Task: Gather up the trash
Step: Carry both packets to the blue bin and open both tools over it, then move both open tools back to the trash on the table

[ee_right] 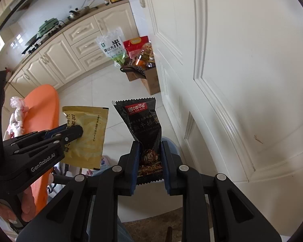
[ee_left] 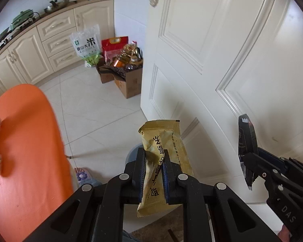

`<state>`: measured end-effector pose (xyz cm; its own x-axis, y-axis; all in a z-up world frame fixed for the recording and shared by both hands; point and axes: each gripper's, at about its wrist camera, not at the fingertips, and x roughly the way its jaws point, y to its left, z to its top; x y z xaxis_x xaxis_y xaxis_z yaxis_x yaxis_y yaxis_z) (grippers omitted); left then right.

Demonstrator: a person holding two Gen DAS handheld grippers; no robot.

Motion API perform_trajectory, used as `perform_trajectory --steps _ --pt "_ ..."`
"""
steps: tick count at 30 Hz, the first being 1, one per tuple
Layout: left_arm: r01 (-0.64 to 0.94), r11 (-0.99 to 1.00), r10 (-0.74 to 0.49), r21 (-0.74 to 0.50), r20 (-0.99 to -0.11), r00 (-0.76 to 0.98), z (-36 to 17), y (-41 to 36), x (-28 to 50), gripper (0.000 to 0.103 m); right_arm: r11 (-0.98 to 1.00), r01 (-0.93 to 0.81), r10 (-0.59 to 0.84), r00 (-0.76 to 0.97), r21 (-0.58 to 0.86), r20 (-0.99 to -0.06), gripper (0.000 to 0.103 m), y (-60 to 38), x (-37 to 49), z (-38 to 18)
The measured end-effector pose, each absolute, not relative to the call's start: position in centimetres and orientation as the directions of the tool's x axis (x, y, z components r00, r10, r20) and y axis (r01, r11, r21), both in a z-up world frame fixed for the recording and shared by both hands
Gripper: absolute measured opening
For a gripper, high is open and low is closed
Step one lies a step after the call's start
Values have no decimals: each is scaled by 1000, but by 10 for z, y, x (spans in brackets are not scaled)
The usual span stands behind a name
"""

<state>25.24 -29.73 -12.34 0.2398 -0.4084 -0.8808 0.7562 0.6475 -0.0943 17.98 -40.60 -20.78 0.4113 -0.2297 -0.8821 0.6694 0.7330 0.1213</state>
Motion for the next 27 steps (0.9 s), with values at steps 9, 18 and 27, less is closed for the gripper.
perform_trajectory --steps 9,18,27 --pt "775 627 -364 -77 -909 204 -155 -355 274 46 707 696 -207 371 123 -905 21 -429 180 -232" --pt "727 685 -343 -49 -902 262 -164 -332 288 56 740 655 -131 362 152 -923 25 -433 215 -257" --pt "695 719 -316 -25 -902 295 -167 -313 282 56 745 641 -114 392 182 -913 57 -424 231 -253"
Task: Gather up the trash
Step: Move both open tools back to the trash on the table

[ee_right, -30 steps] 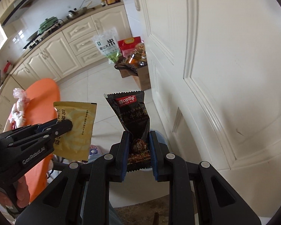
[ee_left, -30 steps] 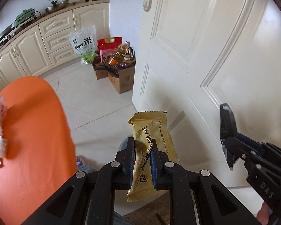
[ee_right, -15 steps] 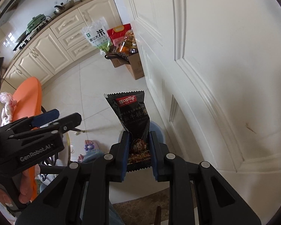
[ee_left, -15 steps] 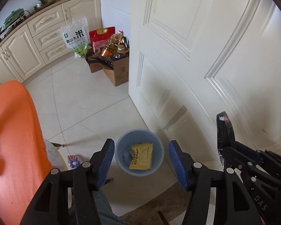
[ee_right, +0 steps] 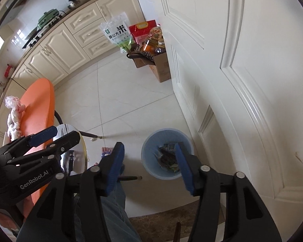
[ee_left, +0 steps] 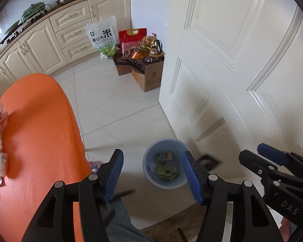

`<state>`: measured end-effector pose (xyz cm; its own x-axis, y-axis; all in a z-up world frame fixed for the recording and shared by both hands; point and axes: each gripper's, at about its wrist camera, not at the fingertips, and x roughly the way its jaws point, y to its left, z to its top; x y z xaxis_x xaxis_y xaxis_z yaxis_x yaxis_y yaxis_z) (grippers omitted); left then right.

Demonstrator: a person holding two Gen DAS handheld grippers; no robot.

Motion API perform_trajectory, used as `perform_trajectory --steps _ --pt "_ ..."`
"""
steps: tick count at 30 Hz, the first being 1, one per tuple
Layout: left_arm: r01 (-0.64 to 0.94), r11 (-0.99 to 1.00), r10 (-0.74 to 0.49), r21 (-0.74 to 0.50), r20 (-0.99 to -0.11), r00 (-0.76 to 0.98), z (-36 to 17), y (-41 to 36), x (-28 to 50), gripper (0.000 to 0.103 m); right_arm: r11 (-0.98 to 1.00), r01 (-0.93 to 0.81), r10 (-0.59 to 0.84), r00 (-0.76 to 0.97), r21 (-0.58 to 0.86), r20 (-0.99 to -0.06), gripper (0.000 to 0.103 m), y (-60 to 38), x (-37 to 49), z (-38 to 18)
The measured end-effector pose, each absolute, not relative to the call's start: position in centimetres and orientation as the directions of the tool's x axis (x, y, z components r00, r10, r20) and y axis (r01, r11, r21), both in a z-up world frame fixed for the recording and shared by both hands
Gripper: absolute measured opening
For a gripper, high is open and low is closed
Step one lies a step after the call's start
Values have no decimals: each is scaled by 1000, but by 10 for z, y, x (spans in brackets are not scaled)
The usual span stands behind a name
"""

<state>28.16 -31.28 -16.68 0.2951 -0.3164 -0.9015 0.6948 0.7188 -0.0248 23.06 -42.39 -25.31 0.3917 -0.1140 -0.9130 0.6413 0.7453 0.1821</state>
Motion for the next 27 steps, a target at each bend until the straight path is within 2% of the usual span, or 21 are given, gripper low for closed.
perform_trajectory --steps 20,27 --pt "695 718 -348 -40 -886 308 -129 -259 261 56 758 634 -151 398 152 -905 61 -395 225 -223" --pt "664 746 -369 -47 -860 354 -107 -211 248 59 795 590 -167 436 141 -884 73 -357 229 -201"
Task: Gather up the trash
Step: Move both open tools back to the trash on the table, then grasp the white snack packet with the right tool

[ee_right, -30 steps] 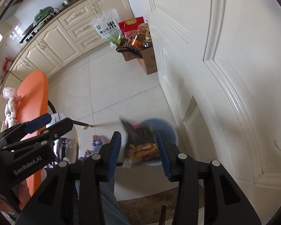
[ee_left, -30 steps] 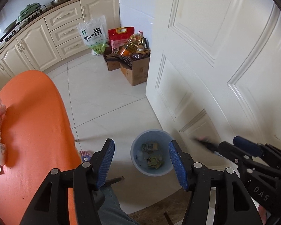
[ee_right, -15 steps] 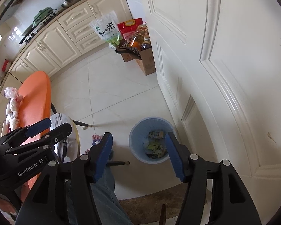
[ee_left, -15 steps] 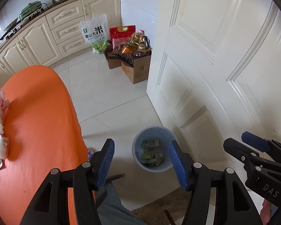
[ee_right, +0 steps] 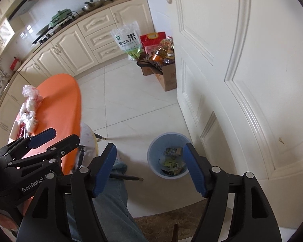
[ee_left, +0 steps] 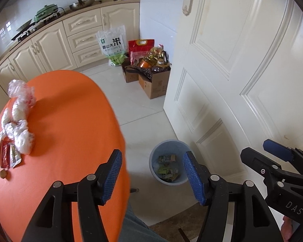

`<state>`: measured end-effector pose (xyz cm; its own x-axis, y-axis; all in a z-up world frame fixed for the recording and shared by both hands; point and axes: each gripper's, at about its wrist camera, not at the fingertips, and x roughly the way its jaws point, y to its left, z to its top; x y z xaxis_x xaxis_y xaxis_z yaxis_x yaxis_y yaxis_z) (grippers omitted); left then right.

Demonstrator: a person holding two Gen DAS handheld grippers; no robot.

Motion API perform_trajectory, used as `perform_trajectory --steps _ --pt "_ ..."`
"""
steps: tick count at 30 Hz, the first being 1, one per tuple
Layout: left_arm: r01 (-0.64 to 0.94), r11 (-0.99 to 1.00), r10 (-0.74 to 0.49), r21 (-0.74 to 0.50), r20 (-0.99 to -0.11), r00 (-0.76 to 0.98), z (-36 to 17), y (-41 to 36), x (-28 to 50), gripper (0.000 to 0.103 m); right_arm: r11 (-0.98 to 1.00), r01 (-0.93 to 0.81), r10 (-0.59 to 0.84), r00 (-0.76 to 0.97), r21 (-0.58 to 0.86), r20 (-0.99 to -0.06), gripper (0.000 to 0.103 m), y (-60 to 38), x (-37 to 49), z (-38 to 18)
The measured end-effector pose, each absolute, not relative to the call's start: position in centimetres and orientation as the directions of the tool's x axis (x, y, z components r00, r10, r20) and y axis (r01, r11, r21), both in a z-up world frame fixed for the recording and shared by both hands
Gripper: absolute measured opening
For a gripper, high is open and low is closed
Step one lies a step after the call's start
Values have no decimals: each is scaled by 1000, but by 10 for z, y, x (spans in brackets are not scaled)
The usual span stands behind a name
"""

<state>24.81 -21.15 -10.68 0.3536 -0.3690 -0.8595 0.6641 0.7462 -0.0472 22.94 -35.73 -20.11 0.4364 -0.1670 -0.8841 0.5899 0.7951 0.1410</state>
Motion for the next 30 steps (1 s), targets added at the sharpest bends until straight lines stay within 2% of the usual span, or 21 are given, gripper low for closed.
perform_trajectory --steps 9,21,30 --pt "550 834 -352 -47 -813 464 -81 -110 233 68 866 484 -145 488 129 -861 87 -286 256 -176" --pt "268 962 -205 -50 -783 588 -60 43 235 74 956 266 -24 493 125 -870 92 -181 326 -173" --pt "84 992 -122 -90 -797 592 -57 124 252 74 979 116 99 443 166 -891 92 -106 384 -188"
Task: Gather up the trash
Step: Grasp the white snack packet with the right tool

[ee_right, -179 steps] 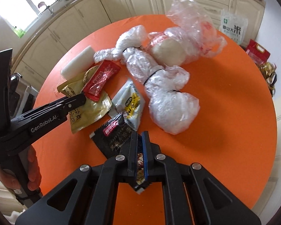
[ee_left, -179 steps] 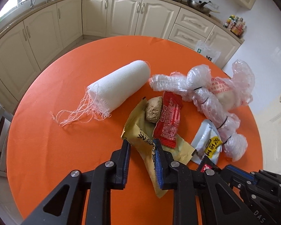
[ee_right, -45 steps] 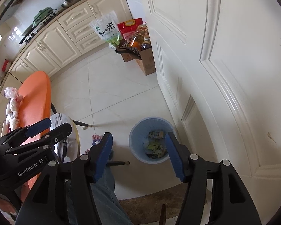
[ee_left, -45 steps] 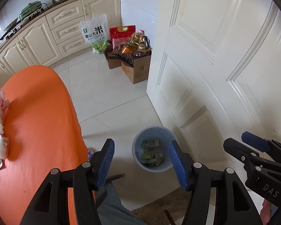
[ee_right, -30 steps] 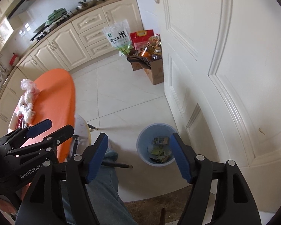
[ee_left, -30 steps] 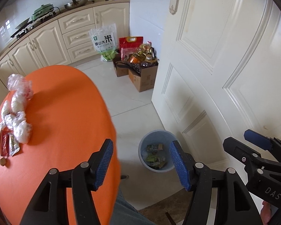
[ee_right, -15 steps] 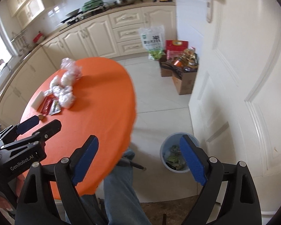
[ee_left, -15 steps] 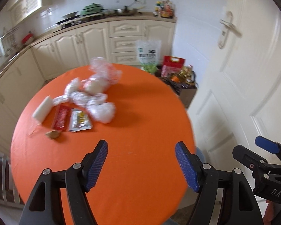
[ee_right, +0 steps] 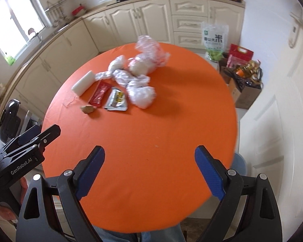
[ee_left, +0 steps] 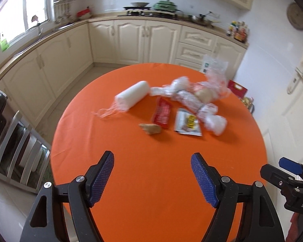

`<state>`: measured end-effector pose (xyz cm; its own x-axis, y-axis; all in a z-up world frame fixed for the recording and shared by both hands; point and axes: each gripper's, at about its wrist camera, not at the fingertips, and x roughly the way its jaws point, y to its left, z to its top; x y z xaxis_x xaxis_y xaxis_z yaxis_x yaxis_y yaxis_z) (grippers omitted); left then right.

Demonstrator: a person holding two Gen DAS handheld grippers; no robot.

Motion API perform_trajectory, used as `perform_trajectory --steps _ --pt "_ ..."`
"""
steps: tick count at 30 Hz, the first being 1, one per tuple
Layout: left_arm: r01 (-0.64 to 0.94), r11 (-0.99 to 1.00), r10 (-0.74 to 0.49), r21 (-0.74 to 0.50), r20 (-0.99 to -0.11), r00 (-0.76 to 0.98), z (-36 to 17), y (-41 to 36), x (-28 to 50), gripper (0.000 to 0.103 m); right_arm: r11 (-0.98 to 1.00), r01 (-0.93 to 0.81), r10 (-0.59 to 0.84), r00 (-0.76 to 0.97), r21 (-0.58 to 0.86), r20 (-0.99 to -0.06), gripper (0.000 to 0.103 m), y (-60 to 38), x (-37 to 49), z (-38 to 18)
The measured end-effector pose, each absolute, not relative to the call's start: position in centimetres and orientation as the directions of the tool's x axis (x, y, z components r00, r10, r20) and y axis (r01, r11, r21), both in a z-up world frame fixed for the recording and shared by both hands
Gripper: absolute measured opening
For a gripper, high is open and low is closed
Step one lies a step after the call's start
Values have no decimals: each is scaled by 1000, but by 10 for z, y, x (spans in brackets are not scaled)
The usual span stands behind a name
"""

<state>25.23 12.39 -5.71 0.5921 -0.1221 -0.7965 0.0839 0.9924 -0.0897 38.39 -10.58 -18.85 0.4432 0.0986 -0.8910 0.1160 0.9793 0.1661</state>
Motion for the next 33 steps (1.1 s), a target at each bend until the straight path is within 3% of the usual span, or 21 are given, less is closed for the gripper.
perform_trajectory --steps 9,26,28,29,33 --pt "-59 988 -83 -141 -818 569 -72 186 285 74 971 9 219 356 238 -908 91 -47 460 -216" --pt "-115 982 -69 -148 -854 515 -123 223 365 74 980 31 184 229 196 -956 88 -18 551 -282" --pt "-120 981 -74 -155 -859 506 -128 223 372 74 985 7 169 225 175 -960 77 -12 553 -285" --pt "-121 980 -78 -159 -862 501 -130 223 376 74 986 -2 166 217 170 -962 58 -10 554 -287" --pt "-106 979 -102 -175 -867 488 -136 218 388 74 991 -35 130 213 126 -968 34 2 557 -291"
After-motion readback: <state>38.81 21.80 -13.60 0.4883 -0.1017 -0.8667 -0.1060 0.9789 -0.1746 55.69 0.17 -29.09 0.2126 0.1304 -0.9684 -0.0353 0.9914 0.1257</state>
